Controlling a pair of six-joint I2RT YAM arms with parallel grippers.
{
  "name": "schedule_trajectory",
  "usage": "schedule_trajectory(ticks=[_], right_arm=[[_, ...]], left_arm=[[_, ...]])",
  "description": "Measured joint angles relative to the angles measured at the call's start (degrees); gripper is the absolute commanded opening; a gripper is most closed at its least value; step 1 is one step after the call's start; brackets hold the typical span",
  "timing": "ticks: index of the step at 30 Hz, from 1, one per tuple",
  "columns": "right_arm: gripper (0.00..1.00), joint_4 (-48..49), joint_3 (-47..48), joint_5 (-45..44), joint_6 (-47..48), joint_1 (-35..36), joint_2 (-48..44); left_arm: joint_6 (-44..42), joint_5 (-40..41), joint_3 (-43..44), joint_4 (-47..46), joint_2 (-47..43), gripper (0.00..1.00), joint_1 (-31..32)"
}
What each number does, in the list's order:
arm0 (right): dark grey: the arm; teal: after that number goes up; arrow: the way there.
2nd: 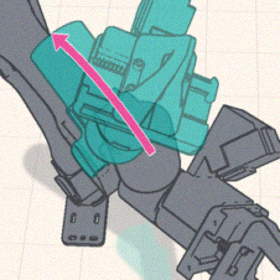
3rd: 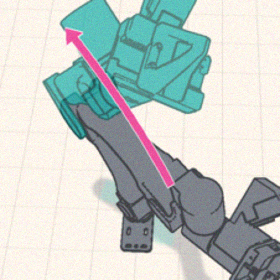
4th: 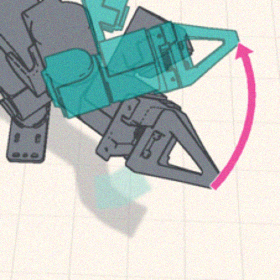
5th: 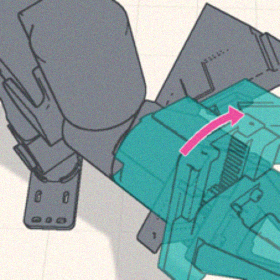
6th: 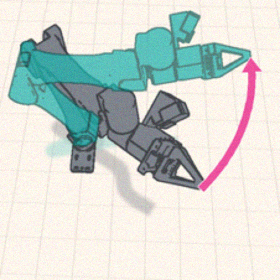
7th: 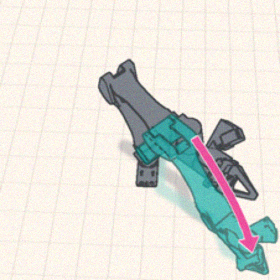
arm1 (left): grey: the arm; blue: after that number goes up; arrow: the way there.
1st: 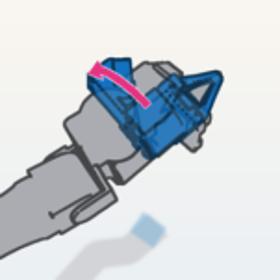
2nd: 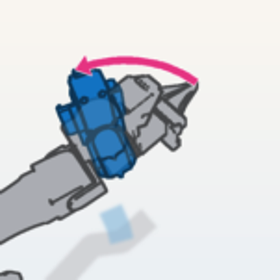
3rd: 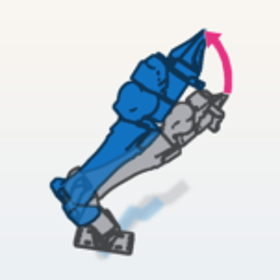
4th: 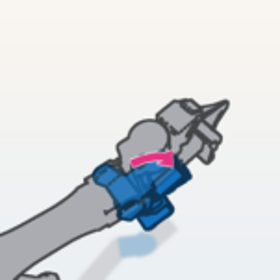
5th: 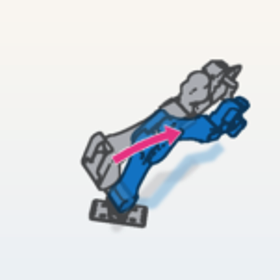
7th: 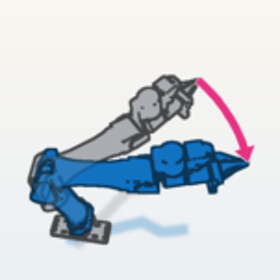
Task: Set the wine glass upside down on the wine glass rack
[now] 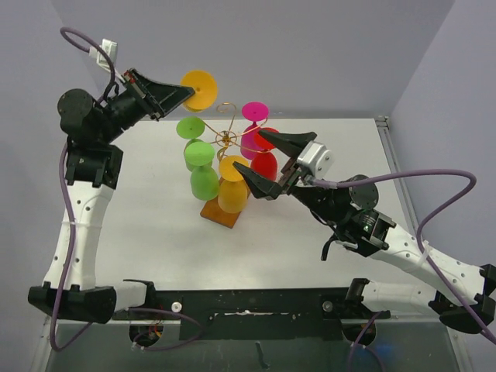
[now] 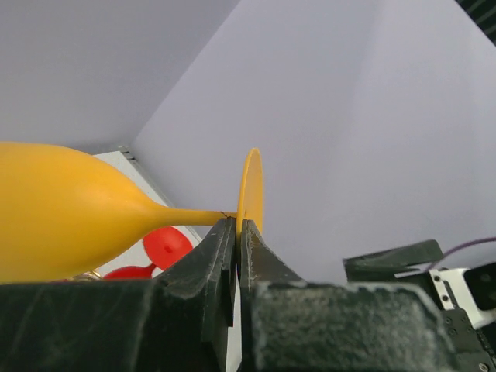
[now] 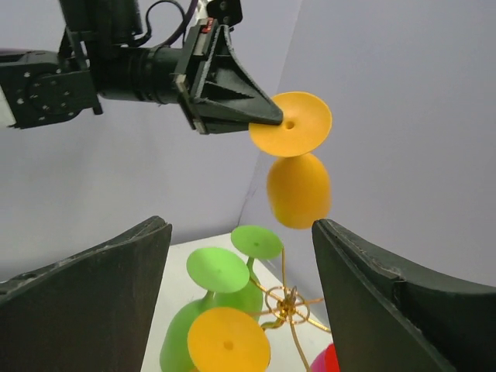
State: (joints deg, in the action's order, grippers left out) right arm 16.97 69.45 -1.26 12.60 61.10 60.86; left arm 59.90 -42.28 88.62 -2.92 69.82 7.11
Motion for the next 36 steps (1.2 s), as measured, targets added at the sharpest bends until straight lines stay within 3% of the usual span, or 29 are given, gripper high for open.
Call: schedule_trajectory(ticks=[7, 16, 25, 36], right_arm=[[0.74, -1.9, -6.3, -4.0, -4.2, 0.0, -5.7], [0.73, -4.0, -11.1, -8.5, -9.3, -0.3, -10.5], [0.72, -3.5, -18.0, -11.5, -12.7, -0.3, -15.8], [0.72, -3.4, -19.4, -13.9, -15.2, -0.3, -16.5]], left_arm=[[-4.6, -0.5, 9.3, 5.9, 11.8, 0.0, -3.2], [-3.9, -3.3, 17.9, 6.1, 25.8, 0.0, -7.6], [2.4, -5.2, 13.9, 2.9, 30.2, 0.0, -7.5], [5.1, -5.0, 11.9, 4.0, 30.5, 0.0, -5.4]])
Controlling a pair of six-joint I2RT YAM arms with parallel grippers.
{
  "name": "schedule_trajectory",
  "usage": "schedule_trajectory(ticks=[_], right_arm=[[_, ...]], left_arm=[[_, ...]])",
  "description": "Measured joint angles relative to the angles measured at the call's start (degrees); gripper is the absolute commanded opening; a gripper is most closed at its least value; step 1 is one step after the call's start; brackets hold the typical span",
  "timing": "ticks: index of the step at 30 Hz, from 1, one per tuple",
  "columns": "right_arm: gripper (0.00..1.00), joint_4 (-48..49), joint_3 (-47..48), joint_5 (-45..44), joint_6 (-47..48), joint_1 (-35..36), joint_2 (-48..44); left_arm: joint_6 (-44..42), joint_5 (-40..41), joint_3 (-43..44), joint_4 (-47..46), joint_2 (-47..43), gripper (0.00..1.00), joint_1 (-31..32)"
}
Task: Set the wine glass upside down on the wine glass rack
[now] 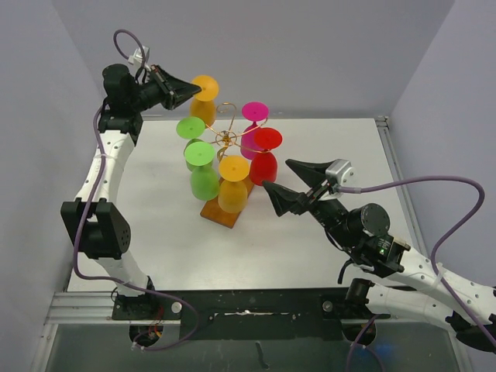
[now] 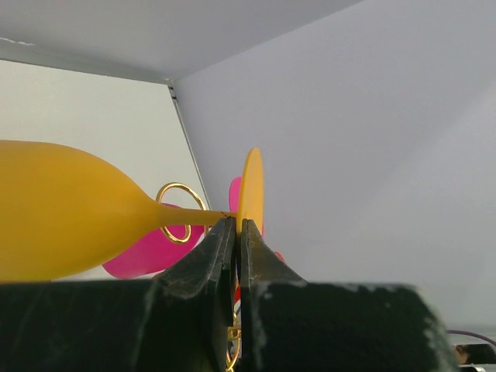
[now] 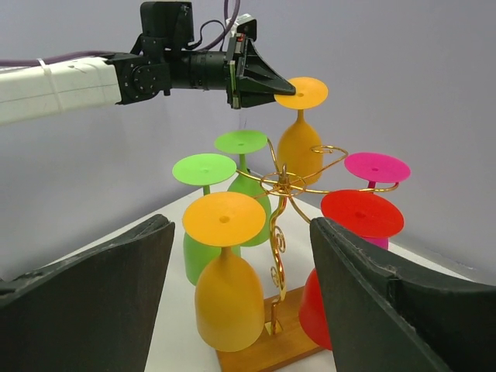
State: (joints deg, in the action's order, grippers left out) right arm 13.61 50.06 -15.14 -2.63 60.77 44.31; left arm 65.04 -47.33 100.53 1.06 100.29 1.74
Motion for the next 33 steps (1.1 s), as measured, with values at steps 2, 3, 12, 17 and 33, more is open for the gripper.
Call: schedule_trajectory(ticks=[2, 3, 12, 17, 33], right_arm=[[0.72, 0.0, -0.1, -0.3, -0.4, 0.0, -0.1], [0.72, 0.0, -0.2, -0.3, -0.6, 0.0, -0.2], [0.71, 0.0, -0.2, -0.6, -0.9, 0.0, -1.7], [0.71, 0.0, -0.2, -0.8, -0.9, 0.0, -2.0], [0.71, 0.0, -0.2, -0.8, -1.4, 0.0, -2.1]], left_arm=[[-0.2, 0.6, 0.0, 1.3, 0.0, 0.0, 0.7], [-0.6, 1.0, 0.2, 2.5, 0.0, 0.0, 1.1], [-2.5, 3.7, 0.9, 8.4, 0.0, 0.0, 3.7], [-2.5, 4.1, -1.3, 8.2, -0.5, 0.0, 3.8], [-2.9, 4.9, -5.4, 7.4, -4.7, 0.0, 5.8]])
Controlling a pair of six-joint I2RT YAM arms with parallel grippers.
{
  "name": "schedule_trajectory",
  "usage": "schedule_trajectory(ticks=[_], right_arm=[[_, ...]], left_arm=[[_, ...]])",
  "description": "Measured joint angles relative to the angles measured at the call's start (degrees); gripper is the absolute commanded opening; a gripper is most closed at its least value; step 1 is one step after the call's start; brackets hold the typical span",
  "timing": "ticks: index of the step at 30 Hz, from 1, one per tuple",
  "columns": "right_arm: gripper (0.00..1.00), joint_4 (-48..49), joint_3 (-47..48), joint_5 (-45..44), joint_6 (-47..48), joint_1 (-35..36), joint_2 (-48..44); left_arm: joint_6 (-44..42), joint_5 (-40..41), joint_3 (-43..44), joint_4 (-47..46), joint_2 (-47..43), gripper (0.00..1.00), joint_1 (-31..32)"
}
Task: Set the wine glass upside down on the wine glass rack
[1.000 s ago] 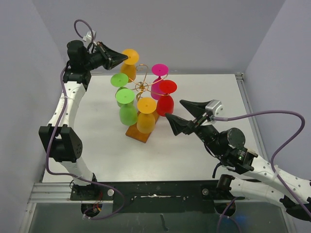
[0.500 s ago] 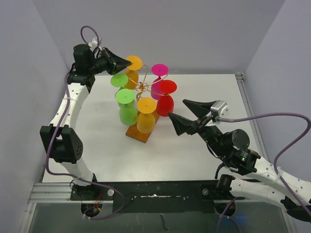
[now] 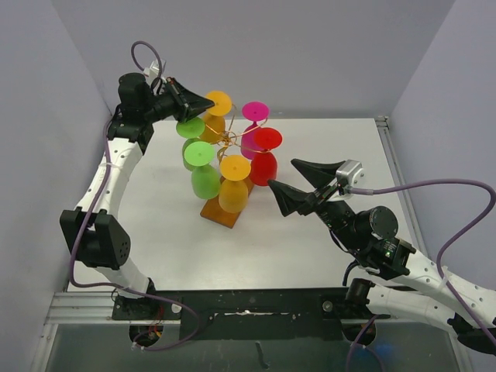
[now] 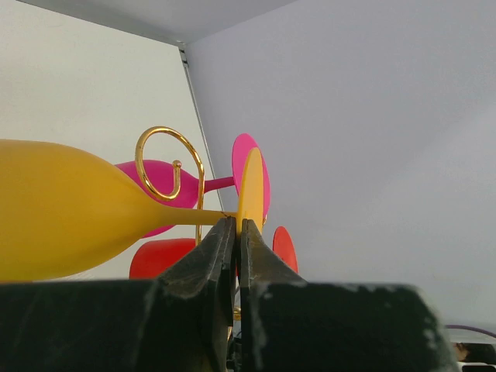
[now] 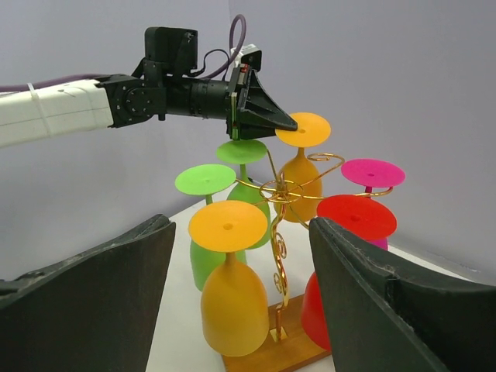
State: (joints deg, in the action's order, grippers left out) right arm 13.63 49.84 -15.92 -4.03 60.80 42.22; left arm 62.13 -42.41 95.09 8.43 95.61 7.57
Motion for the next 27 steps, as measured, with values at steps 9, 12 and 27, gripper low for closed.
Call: schedule_trajectory(ticks=[9, 12, 27], right_arm=[[0.71, 0.0, 0.0, 0.0, -0.9, 0.0, 0.0], [0.71, 0.0, 0.0, 0.0, -1.0, 0.0, -0.2], [0.71, 0.1, -0.4, 0.0, -1.0, 0.0, -1.9]], left_arm=[[-3.1, 1.4, 0.2, 3.0, -0.4, 0.0, 0.4], [-3.5, 1.7, 0.6, 4.0, -0.4, 0.0, 1.0], [-4.3, 3.2, 7.1, 6.9, 2.4, 0.0, 5.9]])
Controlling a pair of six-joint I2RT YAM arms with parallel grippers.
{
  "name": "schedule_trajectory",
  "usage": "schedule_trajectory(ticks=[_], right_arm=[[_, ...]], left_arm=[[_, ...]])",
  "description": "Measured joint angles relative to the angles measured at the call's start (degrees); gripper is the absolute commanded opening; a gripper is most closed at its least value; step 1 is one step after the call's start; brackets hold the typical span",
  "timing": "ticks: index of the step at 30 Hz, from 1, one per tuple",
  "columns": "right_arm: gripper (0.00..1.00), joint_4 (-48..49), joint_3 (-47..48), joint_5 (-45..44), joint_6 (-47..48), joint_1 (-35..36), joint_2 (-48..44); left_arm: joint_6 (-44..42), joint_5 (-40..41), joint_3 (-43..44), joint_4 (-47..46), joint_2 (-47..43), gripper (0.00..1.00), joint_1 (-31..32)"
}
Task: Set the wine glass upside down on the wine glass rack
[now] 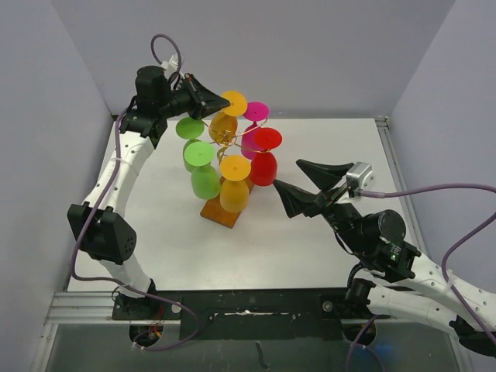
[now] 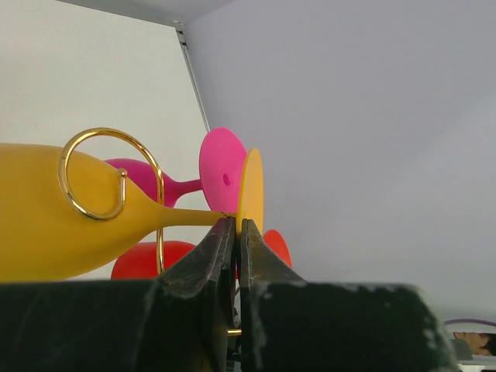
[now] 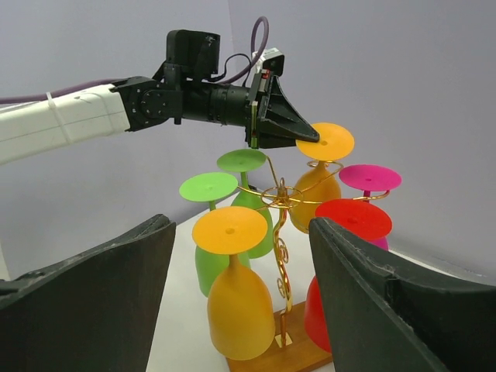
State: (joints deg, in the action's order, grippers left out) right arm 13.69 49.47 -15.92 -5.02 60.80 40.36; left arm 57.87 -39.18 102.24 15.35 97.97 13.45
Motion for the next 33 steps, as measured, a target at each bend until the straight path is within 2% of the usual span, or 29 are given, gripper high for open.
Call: schedule_trajectory(ticks=[33], right_arm=[[0.71, 0.8, -0.8, -0.9, 0.0, 0.0, -1.5]], left_arm=[[-1.7, 6.4, 13.3, 7.9, 9.0, 0.0, 0.6]])
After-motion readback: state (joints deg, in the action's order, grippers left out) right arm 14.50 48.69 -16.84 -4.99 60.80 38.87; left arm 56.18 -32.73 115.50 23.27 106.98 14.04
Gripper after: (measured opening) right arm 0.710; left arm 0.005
